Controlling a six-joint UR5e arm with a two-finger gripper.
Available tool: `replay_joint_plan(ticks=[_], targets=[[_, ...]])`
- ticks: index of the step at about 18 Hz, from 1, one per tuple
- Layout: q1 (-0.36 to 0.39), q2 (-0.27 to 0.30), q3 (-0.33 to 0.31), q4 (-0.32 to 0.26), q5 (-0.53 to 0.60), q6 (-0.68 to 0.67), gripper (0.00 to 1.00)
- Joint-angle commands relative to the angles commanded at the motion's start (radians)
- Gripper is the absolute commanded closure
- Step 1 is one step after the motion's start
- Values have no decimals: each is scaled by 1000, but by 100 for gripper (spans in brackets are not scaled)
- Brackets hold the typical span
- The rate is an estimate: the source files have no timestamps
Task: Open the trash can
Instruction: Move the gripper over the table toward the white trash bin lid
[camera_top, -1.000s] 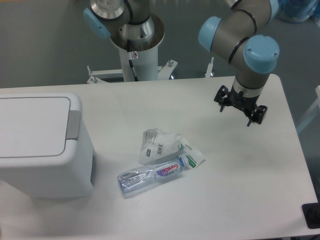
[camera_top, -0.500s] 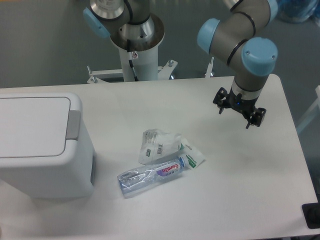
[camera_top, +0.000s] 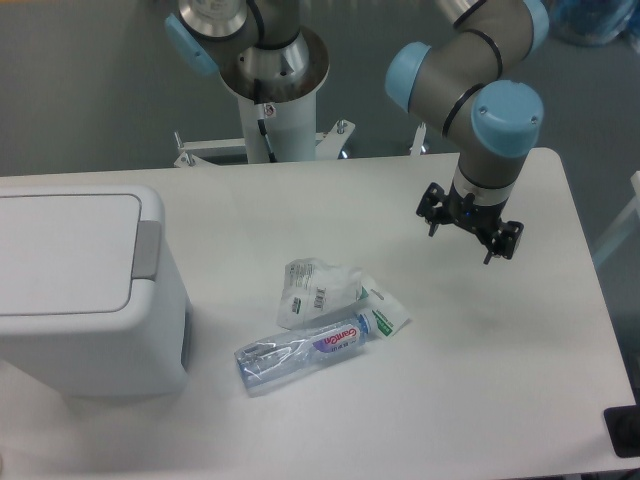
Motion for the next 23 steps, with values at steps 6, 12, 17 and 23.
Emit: replay_joint_plan(ticks=[6,12,17,23], targets=[[-77,23,190,-369,-34,-151,0],[-201,44,273,-489,-156,-350,0],[-299,84,273,-499,-228,-471,0],[-336,135,276,-509,-322,-565,0]])
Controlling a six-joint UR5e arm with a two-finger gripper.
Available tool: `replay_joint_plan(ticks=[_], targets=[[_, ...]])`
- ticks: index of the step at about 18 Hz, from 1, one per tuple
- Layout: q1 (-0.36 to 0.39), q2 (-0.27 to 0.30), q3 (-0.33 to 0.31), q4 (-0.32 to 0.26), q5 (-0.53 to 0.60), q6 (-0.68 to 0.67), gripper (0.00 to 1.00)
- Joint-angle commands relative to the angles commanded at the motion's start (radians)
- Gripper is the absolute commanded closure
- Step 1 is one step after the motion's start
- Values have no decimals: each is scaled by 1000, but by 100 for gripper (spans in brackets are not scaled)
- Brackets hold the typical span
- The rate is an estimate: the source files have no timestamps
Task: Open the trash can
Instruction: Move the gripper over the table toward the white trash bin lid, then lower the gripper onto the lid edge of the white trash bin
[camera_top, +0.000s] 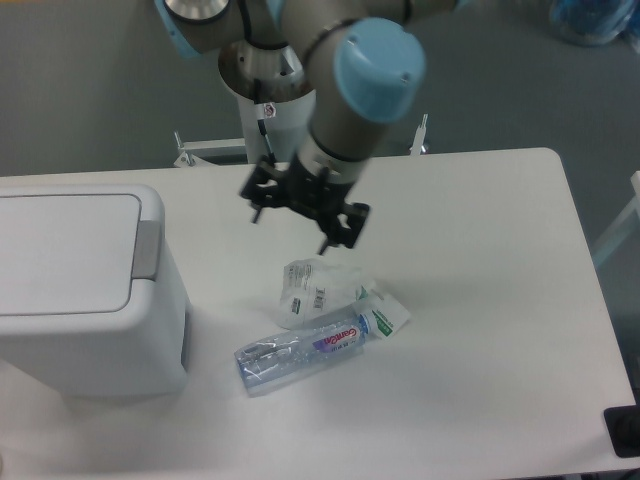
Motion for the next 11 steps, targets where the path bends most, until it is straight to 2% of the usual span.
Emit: replay_joint_plan(ticks=[3,6,9,11], targets=[[2,11,6,14,-38,-53,0],[-11,-14,40,38,-52,-161,0],[-17,-25,74,74,-107,-210,0],[-18,-31,74,92,-132,-239,0]])
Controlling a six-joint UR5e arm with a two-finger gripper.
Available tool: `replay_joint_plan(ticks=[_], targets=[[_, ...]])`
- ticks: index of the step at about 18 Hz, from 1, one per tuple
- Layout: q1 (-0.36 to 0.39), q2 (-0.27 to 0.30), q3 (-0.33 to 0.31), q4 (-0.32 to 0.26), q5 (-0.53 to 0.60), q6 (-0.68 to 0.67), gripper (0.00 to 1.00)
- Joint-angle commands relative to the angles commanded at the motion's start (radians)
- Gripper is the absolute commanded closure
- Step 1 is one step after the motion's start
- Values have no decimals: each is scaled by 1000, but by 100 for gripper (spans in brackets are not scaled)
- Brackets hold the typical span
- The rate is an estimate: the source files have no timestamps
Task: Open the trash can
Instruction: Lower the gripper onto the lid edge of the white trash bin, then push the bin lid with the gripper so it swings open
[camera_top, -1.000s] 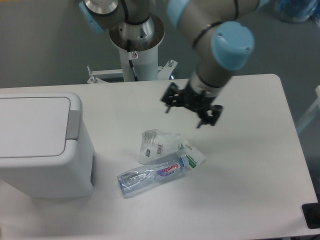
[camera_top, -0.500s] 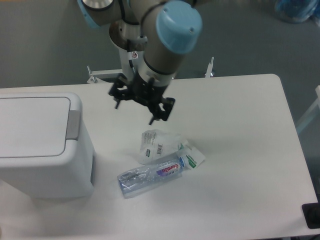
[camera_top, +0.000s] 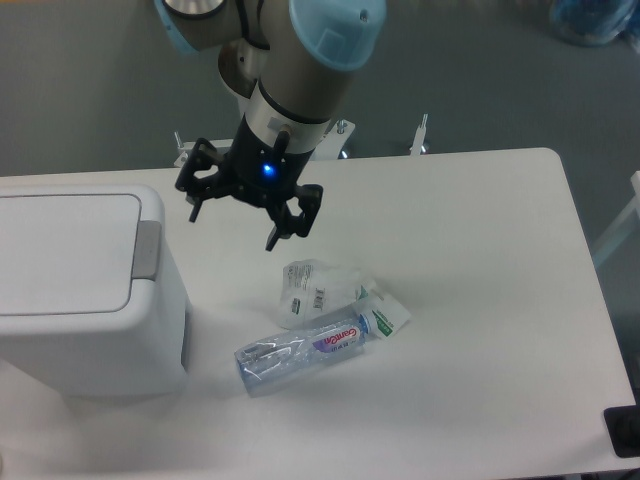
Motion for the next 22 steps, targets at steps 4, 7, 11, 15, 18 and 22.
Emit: replay_joint_plan(ticks=[4,7,11,15,18,22], targets=[[-34,-12,-11,5,1,-25,0],[-41,-14,-17,23,1,-28,0],[-52,-21,-23,25,3,-31,0],[-52,-44,-21,26,3,-29,0],[-52,-51,-21,26,5,-31,0],[-52,-58,-22,28,8,-32,0]])
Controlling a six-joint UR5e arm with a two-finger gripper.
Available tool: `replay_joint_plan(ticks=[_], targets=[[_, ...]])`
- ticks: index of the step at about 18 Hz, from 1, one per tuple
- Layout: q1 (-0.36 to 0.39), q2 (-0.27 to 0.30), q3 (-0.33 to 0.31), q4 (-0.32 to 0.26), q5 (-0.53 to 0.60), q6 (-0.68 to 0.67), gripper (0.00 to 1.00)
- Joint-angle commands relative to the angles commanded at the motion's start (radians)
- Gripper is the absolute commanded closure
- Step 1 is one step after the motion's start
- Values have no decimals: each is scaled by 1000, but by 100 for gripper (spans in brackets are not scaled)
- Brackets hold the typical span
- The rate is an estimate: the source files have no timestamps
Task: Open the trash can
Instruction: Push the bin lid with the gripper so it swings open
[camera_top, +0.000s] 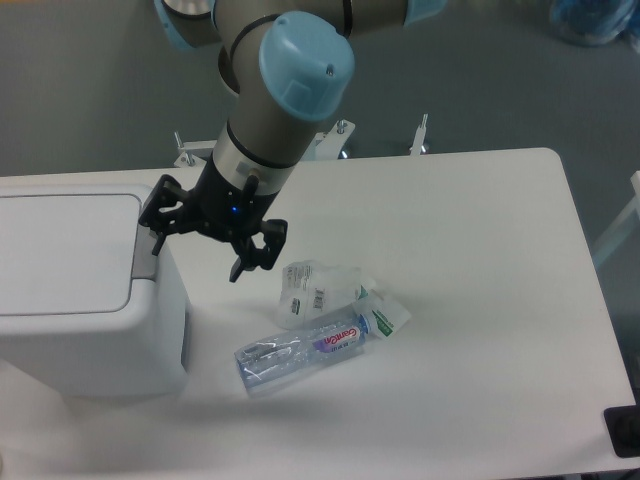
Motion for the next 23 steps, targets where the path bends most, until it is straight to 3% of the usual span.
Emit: replay_joint_plan(ticks=[23], targets=[[-17,6,-18,0,-6,-77,0]])
